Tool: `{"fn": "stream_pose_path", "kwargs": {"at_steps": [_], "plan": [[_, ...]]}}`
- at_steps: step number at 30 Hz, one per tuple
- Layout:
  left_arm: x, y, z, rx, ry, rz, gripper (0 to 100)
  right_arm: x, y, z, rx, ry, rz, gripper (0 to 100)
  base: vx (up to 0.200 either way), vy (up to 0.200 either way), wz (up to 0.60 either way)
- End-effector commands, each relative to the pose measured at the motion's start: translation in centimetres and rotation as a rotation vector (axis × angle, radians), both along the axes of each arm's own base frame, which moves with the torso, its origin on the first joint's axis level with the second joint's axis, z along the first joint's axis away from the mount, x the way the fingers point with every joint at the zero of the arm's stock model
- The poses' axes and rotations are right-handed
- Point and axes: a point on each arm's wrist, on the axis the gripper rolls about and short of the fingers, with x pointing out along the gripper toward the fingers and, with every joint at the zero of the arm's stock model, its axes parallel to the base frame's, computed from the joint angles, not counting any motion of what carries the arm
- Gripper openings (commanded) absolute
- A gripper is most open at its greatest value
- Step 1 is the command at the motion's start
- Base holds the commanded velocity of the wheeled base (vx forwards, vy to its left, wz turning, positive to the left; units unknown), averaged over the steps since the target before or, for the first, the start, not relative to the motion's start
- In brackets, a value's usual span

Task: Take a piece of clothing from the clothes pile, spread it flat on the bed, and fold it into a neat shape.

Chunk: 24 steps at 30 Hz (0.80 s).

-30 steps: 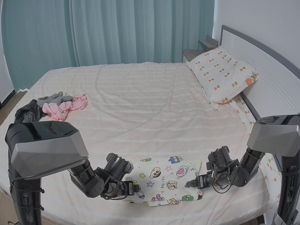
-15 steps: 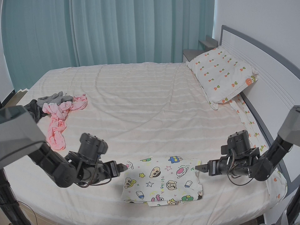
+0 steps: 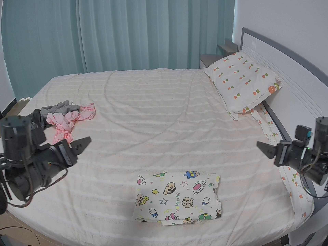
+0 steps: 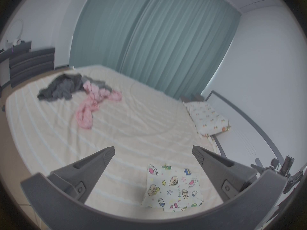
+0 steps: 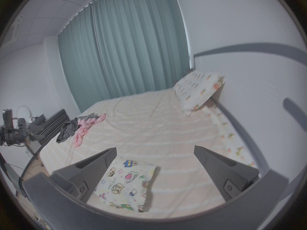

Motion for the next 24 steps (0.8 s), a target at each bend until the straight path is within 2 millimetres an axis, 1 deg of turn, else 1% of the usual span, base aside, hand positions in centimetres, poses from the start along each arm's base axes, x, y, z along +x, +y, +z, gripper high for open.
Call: {"fn": "stream_pose_path", "kwargs": {"at_steps": [1, 4, 5, 6, 7, 9, 10, 11, 13, 14, 15, 16, 19, 20, 22, 24], "plan": [[-14.1, 7.2, 2.9, 0.114, -0.341, 0.298, 100, -12.6, -6.5, 2.6, -0.131, -0.253, -0.396, 100, 0.000, 0.000, 0.00], [-16.5, 7.8, 2.2, 0.156, -0.364, 0.426, 100, -15.7, -6.4, 1.9, -0.135, -0.270, -0.344, 100, 0.000, 0.000, 0.00], [-16.9, 7.9, 2.1, 0.166, -0.367, 0.447, 100, -16.2, -6.3, 1.7, -0.135, -0.270, -0.332, 100, 0.000, 0.000, 0.00], [-17.8, 7.9, 1.5, 0.186, -0.366, 0.489, 100, -17.1, -6.2, 0.9, -0.138, -0.263, -0.303, 100, 0.000, 0.000, 0.00], [-18.2, 7.9, 1.2, 0.195, -0.365, 0.510, 100, -17.6, -6.2, 0.5, -0.141, -0.260, -0.291, 100, 0.000, 0.000, 0.00], [-19.7, 7.8, 0.0, 0.212, -0.364, 0.560, 100, -18.7, -6.0, -1.0, -0.154, -0.277, -0.254, 100, 0.000, 0.000, 0.00], [-19.7, 7.8, 0.0, 0.212, -0.364, 0.560, 100, -18.7, -6.0, -1.0, -0.154, -0.277, -0.254, 100, 0.000, 0.000, 0.00], [-20.6, 7.7, -1.1, 0.220, -0.359, 0.566, 100, -19.4, -5.9, -2.3, -0.148, -0.298, -0.216, 100, 0.000, 0.000, 0.00], [-21.4, 7.7, -2.6, 0.243, -0.348, 0.567, 100, -20.1, -5.8, -3.8, -0.143, -0.323, -0.189, 100, 0.000, 0.000, 0.00], [-21.8, 7.7, -3.6, 0.265, -0.345, 0.570, 100, -20.4, -5.8, -4.9, -0.142, -0.340, -0.177, 100, 0.000, 0.000, 0.00], [-21.9, 7.7, -4.2, 0.282, -0.344, 0.572, 100, -20.5, -5.8, -5.4, -0.142, -0.348, -0.176, 100, 0.000, 0.000, 0.00], [-21.8, 7.7, -5.0, 0.302, -0.329, 0.571, 100, -20.3, -5.8, -6.4, -0.147, -0.330, -0.179, 100, 0.000, 0.000, 0.00], [-21.0, 7.7, -6.8, 0.315, -0.278, 0.561, 100, -19.4, -5.9, -8.8, -0.143, -0.282, -0.183, 100, 0.000, 0.000, 0.00], [-20.7, 7.7, -7.5, 0.321, -0.254, 0.555, 100, -19.4, -5.8, -8.8, -0.133, -0.295, -0.173, 100, 0.000, 0.000, 0.00], [-19.7, 7.6, -9.5, 0.330, -0.204, 0.511, 100, -19.5, -5.9, -8.8, -0.105, -0.304, -0.159, 100, 0.000, 0.000, 0.00], [-18.7, 7.4, -11.0, 0.308, -0.232, 0.416, 100, -19.9, -5.9, -9.0, -0.097, -0.355, -0.139, 100, 0.000, 0.000, 0.00]]}}
